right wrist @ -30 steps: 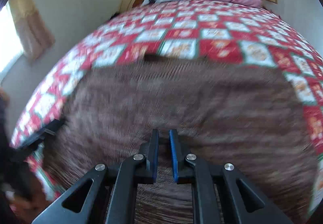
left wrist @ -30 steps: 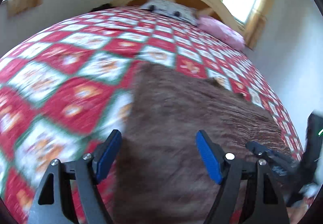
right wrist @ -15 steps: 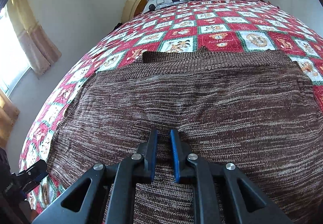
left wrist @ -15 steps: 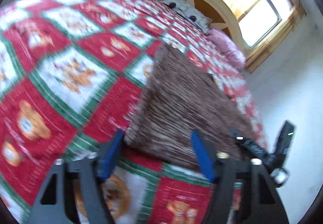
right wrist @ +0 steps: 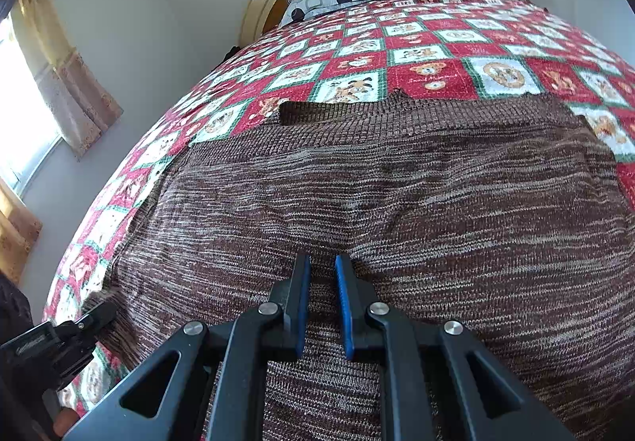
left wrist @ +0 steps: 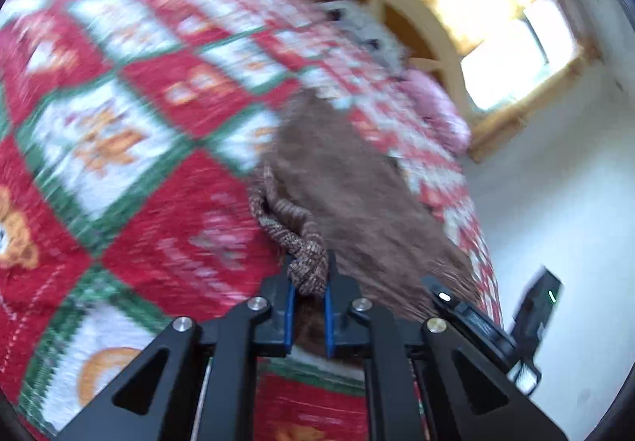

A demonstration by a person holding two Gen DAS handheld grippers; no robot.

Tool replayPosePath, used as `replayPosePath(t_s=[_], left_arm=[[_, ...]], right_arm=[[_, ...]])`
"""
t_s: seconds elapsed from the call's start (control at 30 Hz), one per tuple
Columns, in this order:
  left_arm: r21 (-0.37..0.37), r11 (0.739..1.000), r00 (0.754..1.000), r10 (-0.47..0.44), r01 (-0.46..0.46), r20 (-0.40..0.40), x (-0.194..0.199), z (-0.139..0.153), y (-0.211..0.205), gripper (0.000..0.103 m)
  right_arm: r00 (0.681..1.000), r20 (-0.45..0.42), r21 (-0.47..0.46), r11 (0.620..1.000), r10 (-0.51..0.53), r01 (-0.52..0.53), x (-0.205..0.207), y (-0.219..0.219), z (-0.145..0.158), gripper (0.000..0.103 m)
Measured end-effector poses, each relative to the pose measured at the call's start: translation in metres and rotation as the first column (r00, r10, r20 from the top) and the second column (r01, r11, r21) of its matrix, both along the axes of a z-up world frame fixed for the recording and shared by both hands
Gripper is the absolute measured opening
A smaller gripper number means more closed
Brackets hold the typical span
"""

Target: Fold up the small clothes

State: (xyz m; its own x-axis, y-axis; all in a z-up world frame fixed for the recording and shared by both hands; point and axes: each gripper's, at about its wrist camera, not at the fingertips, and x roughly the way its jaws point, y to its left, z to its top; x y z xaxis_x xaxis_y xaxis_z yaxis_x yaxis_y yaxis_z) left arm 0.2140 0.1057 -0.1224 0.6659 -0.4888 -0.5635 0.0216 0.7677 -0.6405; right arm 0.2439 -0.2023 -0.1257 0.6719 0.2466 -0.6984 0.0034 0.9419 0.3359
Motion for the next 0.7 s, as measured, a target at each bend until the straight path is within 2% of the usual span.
replayPosePath(t_s=[0.1, 0.13, 0.2, 0.23, 0.27, 0.3, 0.33, 0.37, 0.43, 0.5, 0.6, 0.7], left_arm=[[0.066, 0.996, 0.993, -0.062, 0.056, 0.098, -0.008, 0.011, -0.018, 0.011], [0.065, 0.996, 0.991, -0.072, 0.065, 0.114, -0.009, 0.010, -0.020, 0.011], [0.060, 0.996, 0.988, -0.079, 0.071, 0.135, -0.008, 0.009, -0.022, 0.011], [0.057, 0.996, 0.988, -0.075, 0.068, 0.138, -0.007, 0.009, -0.020, 0.011], [0.046, 0.997, 0.987, -0.071, 0.065, 0.141, -0.006, 0.008, -0.019, 0.011], [0.040, 0.997, 0.987, -0.069, 0.063, 0.143, -0.006, 0.008, -0.017, 0.011], [0.032, 0.998, 0.988, -0.065, 0.061, 0.143, -0.008, 0.006, -0.014, 0.011], [0.027, 0.998, 0.988, -0.061, 0.058, 0.143, -0.009, 0.004, -0.012, 0.011], [0.022, 0.998, 0.987, -0.062, 0.059, 0.149, -0.008, 0.004, -0.012, 0.011], [0.022, 0.998, 0.986, -0.069, 0.066, 0.153, -0.009, 0.003, -0.013, 0.011], [0.013, 0.998, 0.986, -0.067, 0.066, 0.155, -0.011, 0.001, -0.010, 0.011], [-0.003, 0.998, 0.986, -0.062, 0.064, 0.158, -0.012, 0.000, -0.008, 0.011]], right_arm=[[0.999, -0.051, 0.034, 0.999, 0.003, -0.001, 0.006, -0.005, 0.006, 0.014], [0.998, -0.061, 0.029, 1.000, 0.005, -0.003, 0.008, -0.004, 0.012, 0.014], [0.998, -0.028, 0.054, 0.997, 0.052, -0.051, 0.013, 0.003, 0.037, 0.018], [0.996, -0.013, 0.062, 0.995, 0.083, -0.082, 0.017, 0.008, 0.048, 0.036], [0.993, -0.003, 0.050, 0.992, 0.117, -0.117, 0.023, 0.018, 0.061, 0.067], [0.988, 0.002, 0.022, 0.988, 0.155, -0.155, 0.033, 0.032, 0.074, 0.078], [0.983, 0.011, 0.007, 0.983, 0.183, -0.183, 0.040, 0.042, 0.081, 0.084], [0.976, 0.021, -0.005, 0.976, 0.218, -0.218, 0.049, 0.056, 0.088, 0.084], [0.951, -0.014, -0.007, 0.951, 0.310, -0.310, 0.073, 0.088, 0.091, 0.084], [0.917, -0.079, 0.004, 0.920, 0.391, -0.392, 0.101, 0.125, 0.083, 0.084], [0.886, -0.170, -0.001, 0.899, 0.432, -0.438, 0.132, 0.171, 0.064, 0.084], [0.860, -0.227, -0.087, 0.870, 0.456, -0.485, 0.149, 0.212, 0.045, 0.084]])
